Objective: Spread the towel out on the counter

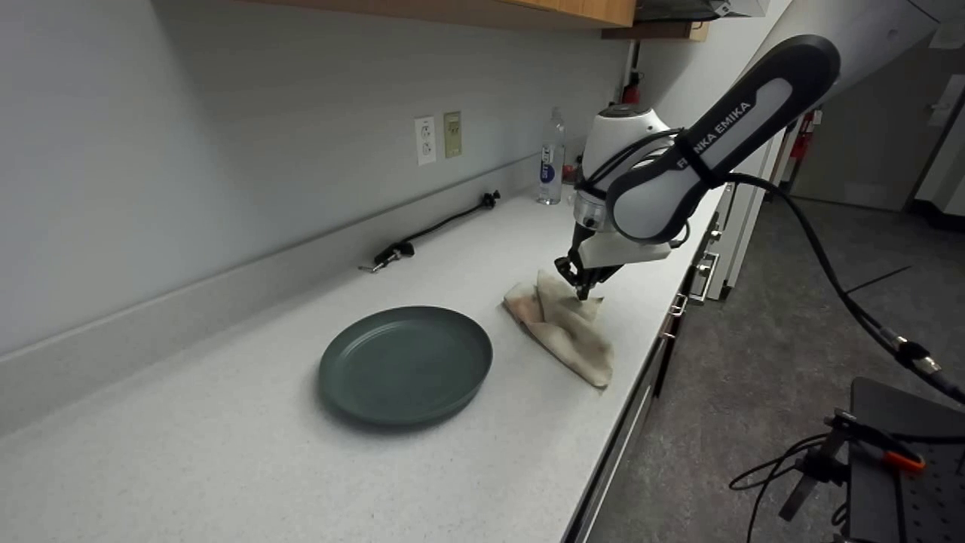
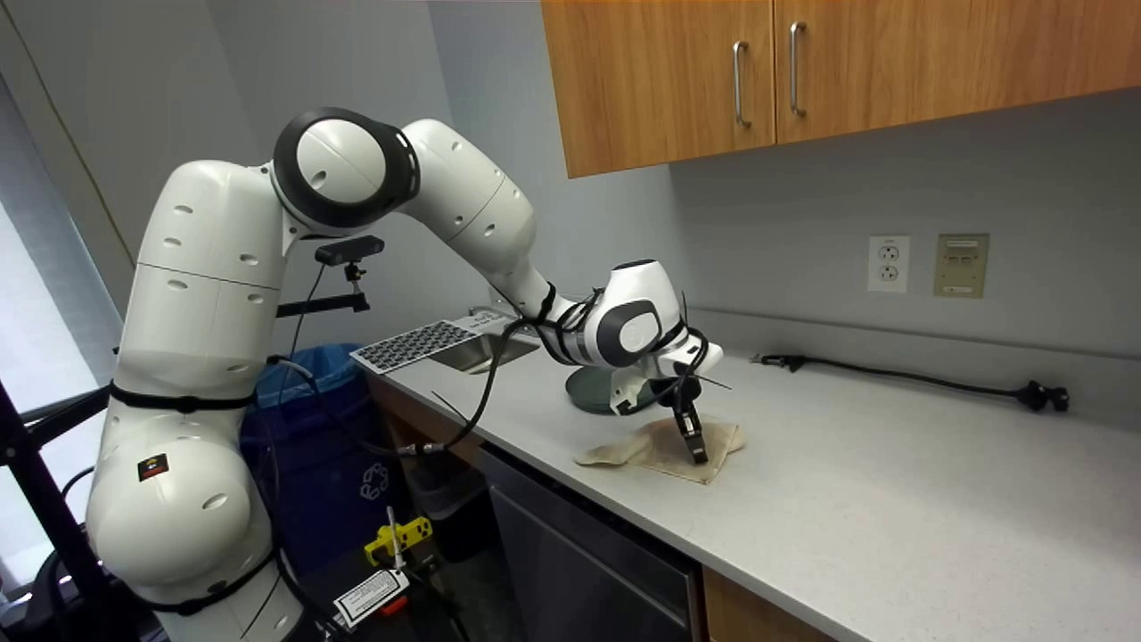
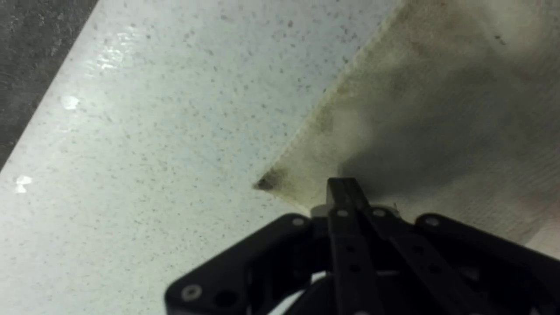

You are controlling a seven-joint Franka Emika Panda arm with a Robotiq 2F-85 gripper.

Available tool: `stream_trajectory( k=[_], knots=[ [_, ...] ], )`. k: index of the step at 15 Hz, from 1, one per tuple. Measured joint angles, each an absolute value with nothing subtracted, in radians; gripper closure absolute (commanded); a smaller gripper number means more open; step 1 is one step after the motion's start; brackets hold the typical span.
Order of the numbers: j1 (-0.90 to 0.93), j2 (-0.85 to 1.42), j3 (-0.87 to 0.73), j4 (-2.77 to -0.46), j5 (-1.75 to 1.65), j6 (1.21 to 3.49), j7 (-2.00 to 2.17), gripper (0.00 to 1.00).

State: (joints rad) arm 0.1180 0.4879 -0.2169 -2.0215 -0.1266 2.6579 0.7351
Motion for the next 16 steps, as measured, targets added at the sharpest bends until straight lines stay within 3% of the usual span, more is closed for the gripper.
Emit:
stream_trajectory(
  k=[16],
  knots=[
    [0.101, 0.512, -0.263, -2.023, -0.087, 2.657, 0.8, 1.0]
  ],
)
